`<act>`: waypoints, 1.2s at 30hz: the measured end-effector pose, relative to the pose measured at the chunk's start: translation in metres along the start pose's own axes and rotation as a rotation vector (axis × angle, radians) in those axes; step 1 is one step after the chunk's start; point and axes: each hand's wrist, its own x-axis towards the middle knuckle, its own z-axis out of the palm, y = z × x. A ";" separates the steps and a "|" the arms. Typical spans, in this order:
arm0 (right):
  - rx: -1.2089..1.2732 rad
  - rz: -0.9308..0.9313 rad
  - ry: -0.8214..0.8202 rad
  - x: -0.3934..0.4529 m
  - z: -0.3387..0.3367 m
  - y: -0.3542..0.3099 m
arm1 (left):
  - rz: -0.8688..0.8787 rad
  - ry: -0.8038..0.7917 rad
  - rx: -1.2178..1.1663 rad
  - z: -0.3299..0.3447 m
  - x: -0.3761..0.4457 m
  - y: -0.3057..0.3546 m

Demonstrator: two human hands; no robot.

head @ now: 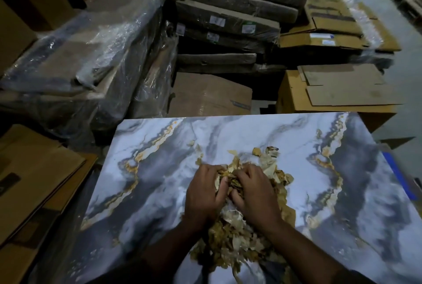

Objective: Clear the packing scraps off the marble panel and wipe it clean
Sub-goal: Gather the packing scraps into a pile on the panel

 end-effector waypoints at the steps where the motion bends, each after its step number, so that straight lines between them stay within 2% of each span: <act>1: 0.004 0.011 -0.005 -0.002 0.004 0.000 | 0.000 -0.001 0.006 0.003 -0.001 -0.002; 6: -0.033 0.016 -0.013 -0.011 0.016 -0.001 | 0.012 -0.035 0.081 0.016 -0.006 -0.013; 11: -0.054 0.005 -0.141 -0.012 0.015 0.002 | 0.012 -0.066 0.072 0.017 -0.011 -0.021; 14: -0.038 -0.016 -0.183 -0.011 0.005 0.005 | 0.006 -0.086 0.040 0.011 -0.006 -0.021; 19: 0.034 -0.048 -0.149 -0.024 -0.013 0.007 | 0.020 -0.065 -0.086 -0.007 -0.013 -0.022; 24: 0.046 -0.069 -0.150 -0.043 -0.014 0.003 | 0.028 -0.132 -0.181 -0.019 -0.044 -0.027; 31: -0.066 -0.083 -0.148 -0.056 0.019 0.002 | 0.105 -0.115 0.066 0.010 -0.072 -0.027; 36: -0.099 -0.067 -0.172 -0.054 0.034 0.009 | 0.103 -0.140 0.122 0.019 -0.071 -0.035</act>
